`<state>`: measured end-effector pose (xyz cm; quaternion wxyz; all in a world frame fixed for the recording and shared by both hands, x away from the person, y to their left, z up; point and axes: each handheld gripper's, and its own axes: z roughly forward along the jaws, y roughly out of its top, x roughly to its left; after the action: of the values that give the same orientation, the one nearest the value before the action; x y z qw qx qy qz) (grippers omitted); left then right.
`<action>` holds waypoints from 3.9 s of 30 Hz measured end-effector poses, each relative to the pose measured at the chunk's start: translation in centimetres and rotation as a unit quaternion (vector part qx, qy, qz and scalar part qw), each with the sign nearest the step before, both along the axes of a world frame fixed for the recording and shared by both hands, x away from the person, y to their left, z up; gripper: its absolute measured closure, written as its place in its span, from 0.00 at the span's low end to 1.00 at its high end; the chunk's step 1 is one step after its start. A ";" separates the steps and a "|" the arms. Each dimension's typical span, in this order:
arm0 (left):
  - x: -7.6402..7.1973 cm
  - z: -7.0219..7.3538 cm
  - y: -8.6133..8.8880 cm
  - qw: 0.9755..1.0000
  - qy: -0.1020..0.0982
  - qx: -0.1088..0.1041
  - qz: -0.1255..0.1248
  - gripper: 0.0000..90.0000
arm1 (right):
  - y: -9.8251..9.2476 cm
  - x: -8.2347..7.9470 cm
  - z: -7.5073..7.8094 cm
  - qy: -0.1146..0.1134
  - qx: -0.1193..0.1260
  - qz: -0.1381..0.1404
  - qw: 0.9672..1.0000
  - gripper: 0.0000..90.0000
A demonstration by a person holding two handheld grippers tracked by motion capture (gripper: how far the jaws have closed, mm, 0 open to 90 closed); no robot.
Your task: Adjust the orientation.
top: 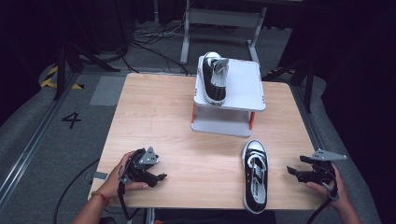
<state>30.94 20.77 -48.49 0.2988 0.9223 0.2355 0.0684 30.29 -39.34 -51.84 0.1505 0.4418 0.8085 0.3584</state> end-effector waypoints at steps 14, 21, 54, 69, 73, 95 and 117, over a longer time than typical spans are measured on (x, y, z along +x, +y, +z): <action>0.1 -0.5 0.4 1.000 0.001 -0.015 0.018 0.17 | 3.1 -2.7 3.9 -0.035 0.024 0.090 0.995 0.27; 0.1 -0.5 0.4 1.000 0.001 -0.015 0.021 0.17 | 5.2 -4.2 5.8 -0.042 0.021 0.143 0.989 0.28; 0.0 -0.5 0.4 1.000 0.001 -0.015 0.022 0.17 | 15.0 -8.4 7.2 0.046 -0.061 0.351 0.933 0.47; 0.0 -0.5 0.4 1.000 0.000 -0.015 0.022 0.17 | 17.6 -6.5 5.6 0.113 -0.117 0.410 0.897 0.76; 0.1 -0.5 0.4 1.000 0.001 -0.016 0.022 0.17 | 17.3 -6.7 5.7 0.109 -0.110 0.409 0.899 0.79; 0.1 -0.5 0.4 1.000 0.001 -0.016 0.019 0.17 | 14.3 -6.7 7.9 0.063 -0.124 0.338 0.931 0.81; 0.2 -0.5 0.4 1.000 0.001 -0.017 0.015 0.17 | 8.5 1.0 14.6 -0.012 -0.180 0.251 0.951 0.81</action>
<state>31.14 21.14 -48.98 0.3128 0.9135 0.2511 0.0676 31.34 -30.87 -37.24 0.1419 0.1857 0.9426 0.2385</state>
